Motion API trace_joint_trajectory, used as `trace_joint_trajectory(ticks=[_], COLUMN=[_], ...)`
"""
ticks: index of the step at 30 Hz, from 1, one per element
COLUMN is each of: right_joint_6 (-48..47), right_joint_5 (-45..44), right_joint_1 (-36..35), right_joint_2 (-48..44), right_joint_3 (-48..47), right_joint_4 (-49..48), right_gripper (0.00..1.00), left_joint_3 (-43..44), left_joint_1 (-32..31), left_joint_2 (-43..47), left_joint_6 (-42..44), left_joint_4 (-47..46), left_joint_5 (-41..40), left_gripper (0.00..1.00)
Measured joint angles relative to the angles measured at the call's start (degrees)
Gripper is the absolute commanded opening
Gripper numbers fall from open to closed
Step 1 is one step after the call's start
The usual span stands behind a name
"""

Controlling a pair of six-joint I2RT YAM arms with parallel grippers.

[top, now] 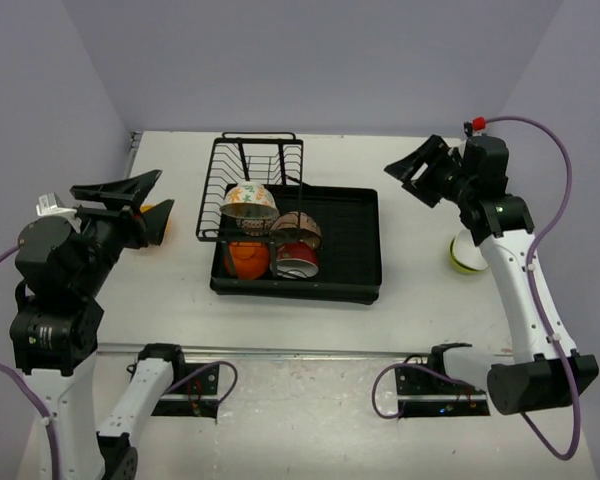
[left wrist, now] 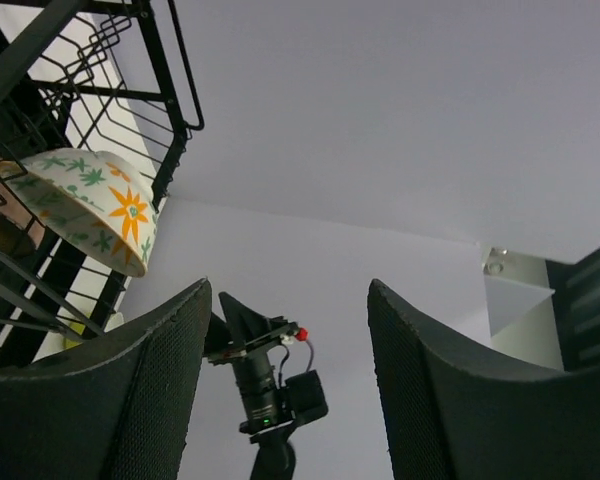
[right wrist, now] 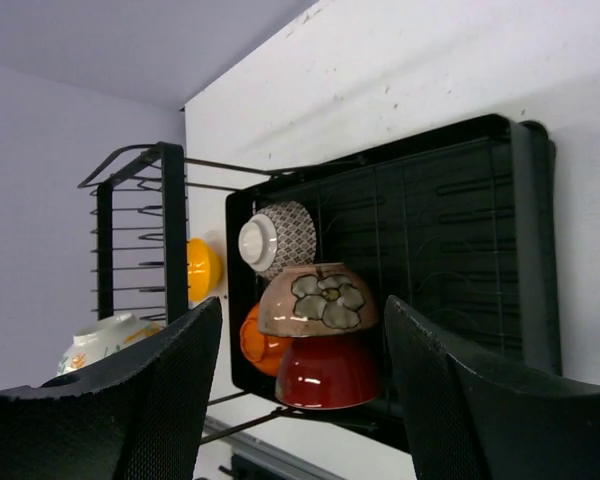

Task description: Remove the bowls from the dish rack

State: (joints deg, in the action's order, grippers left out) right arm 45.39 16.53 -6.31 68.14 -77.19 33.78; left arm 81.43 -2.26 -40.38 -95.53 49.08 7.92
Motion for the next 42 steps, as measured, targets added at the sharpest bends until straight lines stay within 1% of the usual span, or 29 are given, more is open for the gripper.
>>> trace_joint_trajectory(ticks=[3, 6, 8, 10, 14, 16, 18, 22, 24, 28, 30, 32, 34, 38, 42], right_joint_6=[3.15, 4.85, 5.64, 6.51, 9.64, 11.21, 12.28, 12.98, 13.03, 12.48, 12.07, 11.47, 10.88, 10.38, 10.05], right_joint_5=[1.07, 1.22, 1.16, 0.81, 0.42, 0.61, 0.85, 0.96, 0.96, 0.96, 0.94, 0.92, 0.90, 0.83, 0.76], right_joint_1=[-1.38, -3.02, -3.87, -4.79, -6.62, -7.34, -7.69, -8.07, -8.17, -8.33, -8.33, -8.33, -8.33, -8.33, -8.33], right_joint_2=[0.44, 1.46, 2.03, 1.95, 0.85, 0.48, 0.70, 1.77, 2.01, 2.01, 2.01, 1.86, 1.68, 1.60, 1.55], right_joint_3=[2.38, 1.77, 0.79, 0.50, 2.21, 3.93, 5.01, 5.46, 5.46, 5.49, 5.55, 6.05, 6.95, 7.80, 7.80], right_joint_4=[-2.38, -3.23, -3.32, -3.72, -6.71, -8.46, -9.22, -9.62, -10.01, -10.64, -10.64, -10.84, -10.78, -10.62, -10.67], right_gripper=[0.68, 0.68, 0.68, 0.68, 0.68, 0.68, 0.68, 0.68, 0.68, 0.68, 0.68, 0.68, 0.68, 0.69, 0.69], left_joint_3=[2.38, 5.62, 9.22, 12.79, 16.83, 16.83, 15.39, 6.62, 3.76, -0.96, -1.97, -1.99, -1.99, -1.75, -0.11], left_joint_1=[2.89, 5.42, 5.99, 6.03, 6.03, 6.05, 6.05, 4.90, 3.89, 0.07, -3.23, -8.04, -12.98, -24.52, -28.20], left_joint_2=[-3.34, -6.56, -9.53, -12.72, -17.99, -19.41, -19.37, -15.65, -15.28, -17.27, -19.32, -20.72, -20.90, -19.93, -18.93], left_joint_6=[-2.40, -3.39, -3.39, -2.51, 1.09, 3.21, 5.22, 8.33, 10.25, 13.99, 14.82, 15.06, 13.86, 9.40, 4.87], left_joint_4=[1.88, 4.26, 7.52, 10.67, 15.61, 17.05, 16.74, 13.20, 11.52, 3.06, -0.57, -3.74, -6.08, -8.90, -8.07], left_joint_5=[1.20, 2.36, 3.67, 5.38, 7.63, 7.65, 7.52, 7.26, 7.34, 7.28, 6.16, 3.82, 1.92, -5.38, -10.43], left_gripper=[0.64, 0.64, 0.61, 0.57, 0.55, 0.56, 0.54, 0.54, 0.54, 0.54, 0.54, 0.54, 0.54, 0.54, 0.53])
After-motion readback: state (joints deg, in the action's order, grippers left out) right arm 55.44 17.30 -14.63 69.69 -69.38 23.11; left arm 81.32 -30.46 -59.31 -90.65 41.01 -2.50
